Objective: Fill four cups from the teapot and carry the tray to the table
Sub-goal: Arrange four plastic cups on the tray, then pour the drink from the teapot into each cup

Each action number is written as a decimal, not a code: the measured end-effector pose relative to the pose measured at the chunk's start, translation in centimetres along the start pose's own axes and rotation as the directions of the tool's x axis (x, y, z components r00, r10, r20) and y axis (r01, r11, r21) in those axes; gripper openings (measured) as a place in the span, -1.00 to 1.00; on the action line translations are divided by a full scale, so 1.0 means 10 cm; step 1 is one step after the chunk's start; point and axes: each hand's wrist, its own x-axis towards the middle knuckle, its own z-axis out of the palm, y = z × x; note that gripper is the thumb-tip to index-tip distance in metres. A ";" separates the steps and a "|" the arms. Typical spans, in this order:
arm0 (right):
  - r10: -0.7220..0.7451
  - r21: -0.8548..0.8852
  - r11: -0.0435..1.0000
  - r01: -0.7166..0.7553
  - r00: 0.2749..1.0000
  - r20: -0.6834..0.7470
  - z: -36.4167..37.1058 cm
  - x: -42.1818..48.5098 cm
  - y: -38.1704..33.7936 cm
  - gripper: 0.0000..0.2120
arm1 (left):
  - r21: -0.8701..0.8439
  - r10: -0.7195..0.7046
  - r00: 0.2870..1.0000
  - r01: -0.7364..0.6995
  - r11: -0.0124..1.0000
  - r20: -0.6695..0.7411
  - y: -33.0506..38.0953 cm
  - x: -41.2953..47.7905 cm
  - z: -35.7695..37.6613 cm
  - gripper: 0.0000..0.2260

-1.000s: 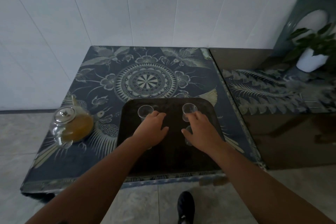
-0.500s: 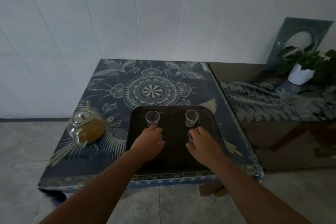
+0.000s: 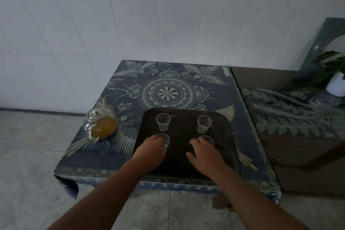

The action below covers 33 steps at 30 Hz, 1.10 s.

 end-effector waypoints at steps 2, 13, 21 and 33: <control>-0.024 0.003 1.000 0.024 1.000 0.016 0.00 0.04 -0.02 -0.62 | 0.006 -0.023 1.000 0.023 1.000 -0.011 -0.01 -0.03 0.00 -0.68; -0.159 0.055 0.986 0.156 0.984 0.075 0.09 0.28 -0.34 -0.69 | -0.031 -0.168 0.981 0.165 0.986 -0.099 -0.26 -0.30 -0.09 -0.65; -0.289 0.100 0.955 0.278 0.950 0.118 0.30 0.65 -0.95 -0.69 | -0.062 -0.322 0.939 0.316 0.947 -0.122 -0.89 -0.49 -0.38 -0.64; -0.260 0.050 0.966 0.256 0.941 0.215 1.19 1.51 -2.06 -0.70 | -0.087 -0.256 0.964 0.261 0.961 0.069 -2.48 -0.24 -0.59 -0.78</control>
